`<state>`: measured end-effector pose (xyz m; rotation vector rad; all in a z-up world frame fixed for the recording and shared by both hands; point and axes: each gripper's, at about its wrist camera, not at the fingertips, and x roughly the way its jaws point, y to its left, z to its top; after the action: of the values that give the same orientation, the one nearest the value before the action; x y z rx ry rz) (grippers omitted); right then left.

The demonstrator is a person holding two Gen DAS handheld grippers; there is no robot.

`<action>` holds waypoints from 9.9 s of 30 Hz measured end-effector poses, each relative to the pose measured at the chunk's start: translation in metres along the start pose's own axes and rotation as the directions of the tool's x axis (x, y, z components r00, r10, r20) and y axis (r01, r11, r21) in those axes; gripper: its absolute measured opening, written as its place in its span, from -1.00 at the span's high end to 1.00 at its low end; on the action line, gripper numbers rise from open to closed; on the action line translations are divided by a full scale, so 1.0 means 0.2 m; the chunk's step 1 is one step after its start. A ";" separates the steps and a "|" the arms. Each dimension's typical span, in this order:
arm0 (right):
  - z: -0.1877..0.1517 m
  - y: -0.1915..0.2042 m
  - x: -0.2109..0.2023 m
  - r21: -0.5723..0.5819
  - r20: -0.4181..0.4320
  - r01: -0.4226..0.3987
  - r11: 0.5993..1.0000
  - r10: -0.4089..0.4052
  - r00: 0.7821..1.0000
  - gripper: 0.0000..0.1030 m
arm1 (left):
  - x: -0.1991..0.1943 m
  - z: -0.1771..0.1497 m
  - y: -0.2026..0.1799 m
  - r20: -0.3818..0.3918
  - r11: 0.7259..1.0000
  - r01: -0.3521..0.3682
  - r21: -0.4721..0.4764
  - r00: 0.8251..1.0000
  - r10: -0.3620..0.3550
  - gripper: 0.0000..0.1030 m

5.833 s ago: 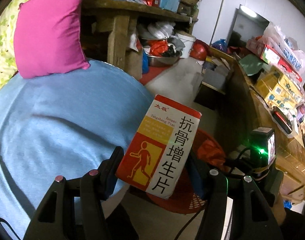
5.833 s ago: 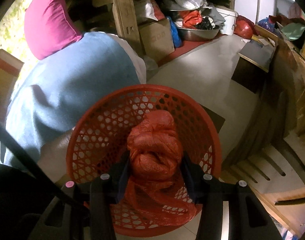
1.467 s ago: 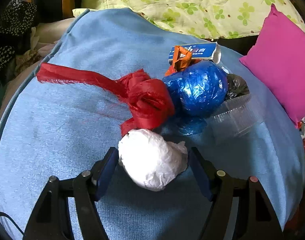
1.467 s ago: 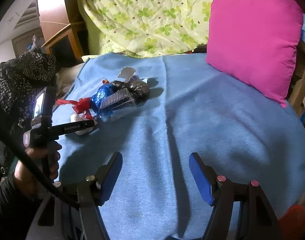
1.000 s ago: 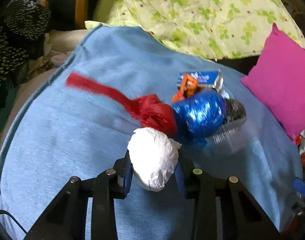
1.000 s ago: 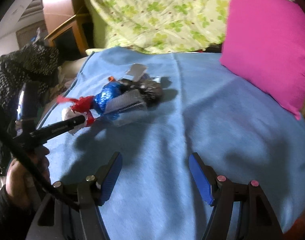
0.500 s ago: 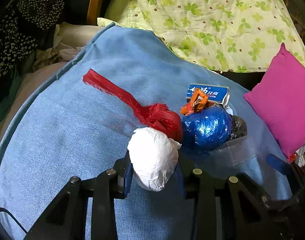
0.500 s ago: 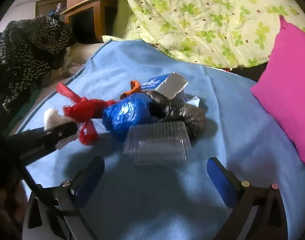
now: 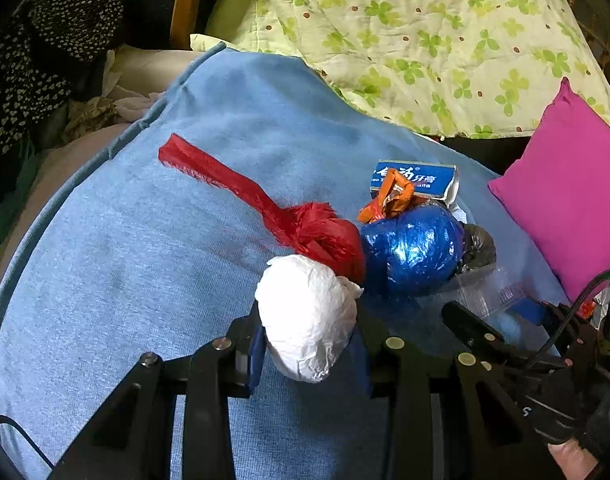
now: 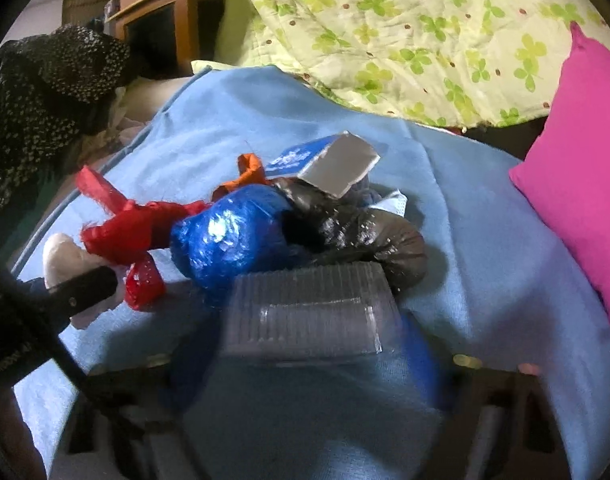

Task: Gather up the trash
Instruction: 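Grasp the clear plastic container with the right tool while left tool holds white ball, then carry the white ball and clear container to the orange basket, then open the right tool to drop the clear container into the basket, then open the left tool to drop the white plastic ball into the basket, then move both tools back toward the remaining trash on the blanket, then grasp the red ribbon bag with left tool while right tool grasps blue plastic bag, then carry the red ribbon bag and blue plastic bag over the orange basket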

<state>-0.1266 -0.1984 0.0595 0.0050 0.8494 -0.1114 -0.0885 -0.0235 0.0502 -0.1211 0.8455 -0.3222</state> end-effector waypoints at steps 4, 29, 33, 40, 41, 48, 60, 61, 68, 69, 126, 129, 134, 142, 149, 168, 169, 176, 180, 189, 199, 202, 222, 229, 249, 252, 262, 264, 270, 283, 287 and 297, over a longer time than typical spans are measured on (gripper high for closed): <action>-0.02 -0.03 -0.05 0.015 0.014 0.001 1.000 -0.001 1.000 -0.64 | 0.01 -0.01 -0.01 -0.003 1.000 -0.007 0.013 1.000 0.007 0.26; -0.38 -0.34 -0.64 0.185 0.062 0.014 0.983 -0.026 0.998 -0.64 | -0.07 -0.20 -0.20 -0.027 0.977 -0.067 0.202 0.997 0.074 0.26; -0.41 -0.36 -0.68 0.202 0.067 0.013 0.979 -0.027 0.997 -0.64 | -0.13 -0.24 -0.25 -0.031 0.973 -0.059 0.223 0.997 0.068 0.26; -0.48 -0.44 -0.76 0.247 0.082 0.012 0.969 -0.033 0.996 -0.64 | -0.22 -0.27 -0.34 -0.029 0.965 -0.048 0.259 0.998 0.058 0.26; -0.49 -0.45 -0.77 0.253 0.084 0.014 0.967 -0.037 0.996 -0.64 | -0.23 -0.28 -0.36 -0.027 0.964 -0.047 0.263 0.998 0.056 0.26; -0.56 -0.58 -0.87 0.303 0.104 0.036 0.952 -0.071 0.992 -0.64 | -0.30 -0.33 -0.53 -0.028 0.949 -0.015 0.315 0.999 0.025 0.26; -0.73 -0.80 -1.01 0.387 0.100 0.089 0.918 -0.137 0.985 -0.64 | -0.40 -0.45 -0.87 -0.044 0.909 0.059 0.414 0.998 -0.044 0.26; -0.75 -0.81 -1.02 0.396 0.097 0.094 0.914 -0.143 0.985 -0.64 | -0.40 -0.47 -0.89 -0.048 0.904 0.065 0.422 0.998 -0.049 0.26; -0.88 -0.97 -1.10 0.453 0.079 0.142 0.880 -0.198 0.977 -0.64 | -0.40 -0.54 -1.02 -0.073 0.878 0.097 0.470 0.995 -0.072 0.26; -0.91 -1.00 -1.12 0.464 0.076 0.151 0.873 -0.210 0.975 -0.64 | -0.41 -0.54 -1.03 -0.075 0.874 0.101 0.475 0.994 -0.074 0.26; -2.18 -1.68 -1.71 0.775 -0.259 0.466 0.427 -0.458 0.851 -0.99 | -0.73 -1.23 -2.30 -0.357 0.445 0.500 0.743 0.858 -0.369 0.25; -2.18 -1.68 -1.76 0.785 -0.246 0.463 0.411 -0.479 0.843 -0.99 | -0.74 -1.29 -2.35 -0.412 0.410 0.544 0.732 0.833 -0.369 0.25; -2.21 -1.69 -1.82 0.804 -0.227 0.449 0.390 -0.497 0.837 -0.99 | -0.75 -1.42 -2.45 -0.480 0.350 0.589 0.729 0.803 -0.352 0.20; -2.30 -1.70 -1.87 0.827 -0.231 0.438 0.352 -0.497 0.837 -0.99 | -0.73 -1.51 -2.55 -0.544 0.323 0.632 0.705 0.773 -0.326 -0.19; -2.33 -1.69 -1.88 0.837 -0.229 0.431 0.338 -0.497 0.837 -0.99 | -0.71 -1.47 -2.54 -0.559 0.336 0.650 0.682 0.759 -0.334 -0.46; -1.89 -1.54 -1.64 0.756 -0.131 0.379 0.534 -0.444 0.886 -0.99 | -0.64 -0.87 -1.87 -0.320 0.612 0.476 0.632 0.879 -0.353 -0.46; -1.82 -1.51 -1.61 0.739 -0.117 0.373 0.561 -0.438 0.891 -0.99 | -0.63 -0.84 -1.82 -0.303 0.627 0.458 0.630 0.888 -0.345 -0.46; -1.45 -1.33 -1.46 0.642 -0.035 0.323 0.696 -0.394 0.918 -0.99 | -0.57 -0.66 -1.45 -0.204 0.724 0.352 0.594 0.936 -0.288 -0.46; -1.23 -1.21 -1.39 0.587 0.019 0.278 0.761 -0.356 0.934 -0.99 | -0.53 -0.55 -1.23 -0.139 0.790 0.269 0.550 0.963 -0.231 -0.46; -0.78 -0.81 -1.19 0.431 0.133 0.138 0.892 -0.214 0.968 -0.99 | -0.37 -0.25 -0.68 -0.020 0.927 0.046 0.372 0.999 -0.042 -0.46; -0.56 -0.39 -0.94 0.304 0.142 0.003 0.953 -0.049 0.989 -0.99 | -0.12 -0.01 -0.17 0.001 0.984 -0.089 0.152 0.996 0.090 -0.46; -0.52 -0.31 -0.86 0.278 0.129 -0.025 0.960 -0.011 0.992 -0.99 | -0.03 0.03 -0.11 -0.017 0.989 -0.087 0.117 0.996 0.089 -0.46; -0.45 -0.19 -0.58 0.223 0.053 -0.050 0.974 0.039 0.998 -0.99 | 0.19 0.09 -0.02 -0.090 0.998 -0.041 0.049 0.995 0.045 0.53; -0.35 -0.12 -0.48 0.202 0.039 -0.088 0.975 0.081 0.996 -0.99 | 0.06 0.13 0.07 0.022 0.997 -0.071 -0.005 0.997 0.071 0.57; 0.17 0.09 0.16 0.393 0.019 -0.190 0.900 0.199 0.980 -0.99 | 0.02 0.19 0.19 0.080 0.987 -0.143 -0.071 0.986 0.148 0.57; 0.21 0.09 0.22 0.392 0.000 -0.160 0.906 0.174 0.985 -0.99 | 0.03 0.19 0.19 0.075 0.989 -0.134 -0.069 0.987 0.140 0.57; 0.19 0.10 0.21 0.315 -0.014 -0.192 0.929 0.206 0.978 -0.15 | 0.04 0.19 0.18 0.072 0.989 -0.132 -0.059 0.988 0.136 0.57; 0.15 0.10 0.14 0.293 -0.006 -0.195 0.936 0.206 0.979 -0.15 | 0.04 0.19 0.18 0.072 0.990 -0.134 -0.052 0.988 0.138 0.57; 0.00 0.05 -0.07 0.270 0.004 -0.201 0.942 0.208 0.978 -0.14 | 0.06 0.17 0.13 0.052 0.990 -0.143 -0.016 0.988 0.144 0.57; -0.27 -0.31 -0.47 0.357 0.049 -0.144 0.923 0.135 0.990 -0.14 | 0.06 0.04 -0.03 0.021 0.985 -0.144 0.094 0.990 0.143 0.57; -0.33 -0.40 -0.57 0.389 0.074 -0.139 0.911 0.119 0.990 -0.14 | 0.01 -0.01 -0.10 0.011 0.986 -0.124 0.115 0.992 0.124 0.57; -0.53 -0.63 -0.82 0.474 0.128 -0.127 0.872 0.074 0.989 -0.14 | -0.18 -0.11 -0.36 0.013 0.974 -0.079 0.214 0.997 0.078 0.57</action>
<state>-0.3253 -0.3025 0.1178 0.5096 0.6945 -0.2215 -0.1448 -0.0796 0.0778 0.1121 0.8036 -0.3368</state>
